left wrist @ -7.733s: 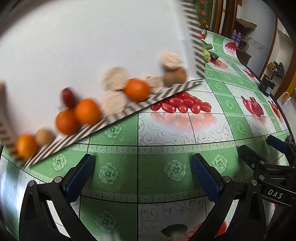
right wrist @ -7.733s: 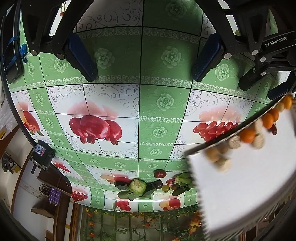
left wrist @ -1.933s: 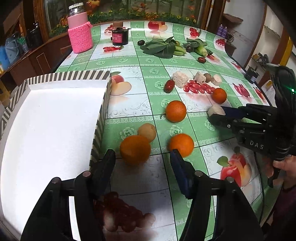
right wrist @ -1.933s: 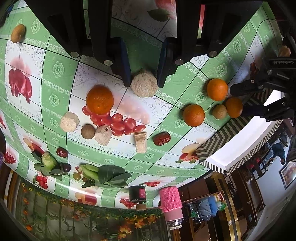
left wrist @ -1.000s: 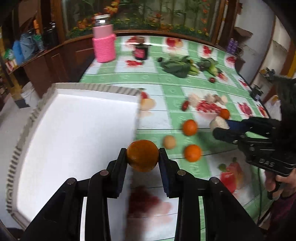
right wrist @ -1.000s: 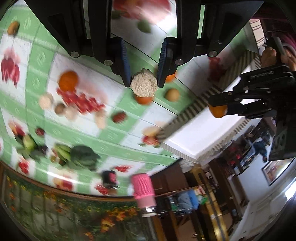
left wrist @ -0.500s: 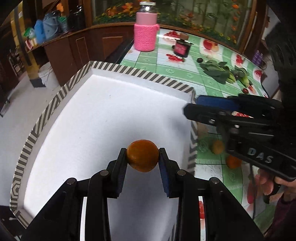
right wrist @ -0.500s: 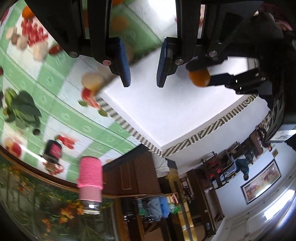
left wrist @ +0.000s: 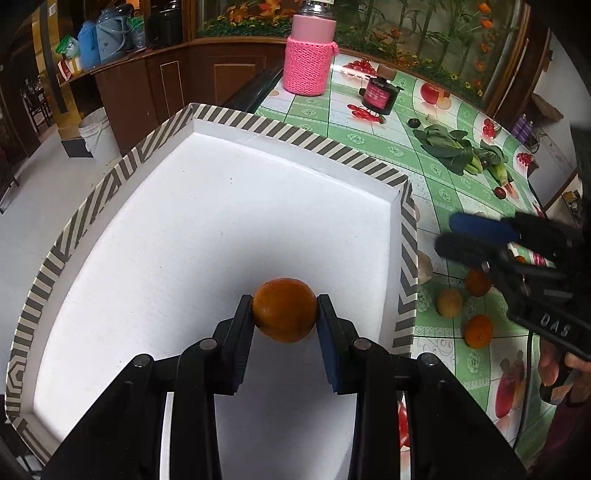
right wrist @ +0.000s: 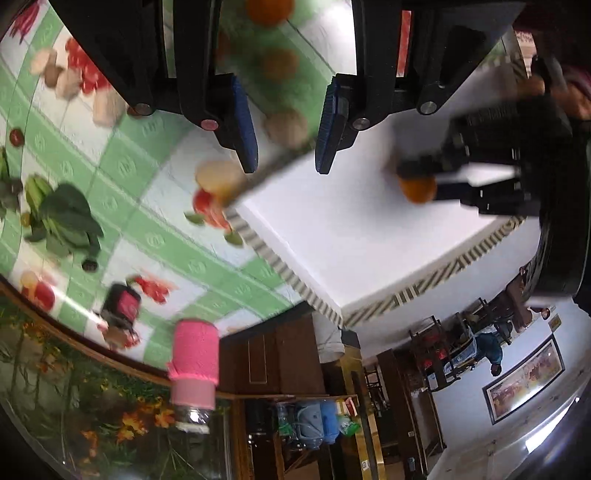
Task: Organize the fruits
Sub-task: 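Carry both items over the white tray while the right tool releases the cake inside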
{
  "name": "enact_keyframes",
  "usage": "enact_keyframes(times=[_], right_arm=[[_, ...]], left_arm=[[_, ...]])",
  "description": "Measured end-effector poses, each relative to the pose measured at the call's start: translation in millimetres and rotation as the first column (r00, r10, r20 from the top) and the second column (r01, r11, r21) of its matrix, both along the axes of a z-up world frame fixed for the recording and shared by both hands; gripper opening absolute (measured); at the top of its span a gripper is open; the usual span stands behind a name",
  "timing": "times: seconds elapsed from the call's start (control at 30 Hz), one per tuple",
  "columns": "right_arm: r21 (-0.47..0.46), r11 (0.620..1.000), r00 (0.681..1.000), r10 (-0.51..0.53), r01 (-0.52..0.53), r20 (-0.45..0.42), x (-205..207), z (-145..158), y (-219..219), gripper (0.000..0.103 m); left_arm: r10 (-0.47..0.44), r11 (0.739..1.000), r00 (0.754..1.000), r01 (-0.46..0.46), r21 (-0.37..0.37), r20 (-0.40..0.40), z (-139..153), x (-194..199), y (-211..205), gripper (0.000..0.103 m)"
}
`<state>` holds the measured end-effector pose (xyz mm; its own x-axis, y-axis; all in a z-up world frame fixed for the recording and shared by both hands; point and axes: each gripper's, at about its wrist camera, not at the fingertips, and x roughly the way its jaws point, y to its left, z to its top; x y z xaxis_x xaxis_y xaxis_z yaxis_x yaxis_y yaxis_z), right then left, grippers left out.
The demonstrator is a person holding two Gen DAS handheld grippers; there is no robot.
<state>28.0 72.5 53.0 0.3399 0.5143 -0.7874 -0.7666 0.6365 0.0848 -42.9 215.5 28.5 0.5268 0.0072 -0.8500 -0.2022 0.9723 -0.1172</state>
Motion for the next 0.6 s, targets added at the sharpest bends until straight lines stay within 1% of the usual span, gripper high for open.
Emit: enact_keyframes(times=[0.1,0.2,0.27,0.3,0.4,0.43,0.5,0.53,0.6], right_arm=[[-0.009,1.0,1.0,0.011,-0.012,-0.018,-1,-8,-7,0.035],[-0.044,0.998,0.999,0.036,-0.036,-0.019,-3,-20,-1,0.035],[-0.043,0.998,0.998,0.05,-0.051,-0.023,-2,-25,4,0.035],[-0.045,0.997,0.998,0.057,-0.058,-0.021,-1,-28,7,0.033],[-0.105,0.991,0.997,0.078,-0.08,-0.027,-3,-41,16,0.03],[-0.101,0.992,0.997,0.072,-0.073,-0.016,-3,-42,14,0.029],[-0.082,0.996,0.999,0.043,-0.045,-0.028,-2,-38,9,0.029],[-0.061,0.998,0.999,0.028,-0.03,-0.036,0,-34,5,0.029],[-0.027,1.0,1.0,0.012,-0.012,-0.011,0,-19,-2,0.029]], left_arm=[[-0.001,1.0,1.0,0.001,0.001,-0.003,0,0,-2,0.031],[-0.001,1.0,1.0,0.001,0.001,-0.004,0,0,-3,0.031],[-0.001,1.0,1.0,0.001,0.001,-0.007,0,1,-4,0.031],[-0.002,1.0,1.0,0.002,0.0,-0.009,0,1,-4,0.031],[-0.004,1.0,1.0,0.004,0.002,-0.01,-1,0,-4,0.031],[-0.001,1.0,1.0,0.001,0.0,-0.011,-2,0,-3,0.031],[0.005,1.0,1.0,-0.005,-0.007,-0.013,-2,1,-1,0.031],[0.007,1.0,1.0,-0.007,-0.009,-0.013,-2,1,0,0.031],[0.009,1.0,1.0,-0.009,-0.01,-0.006,0,1,2,0.031]])
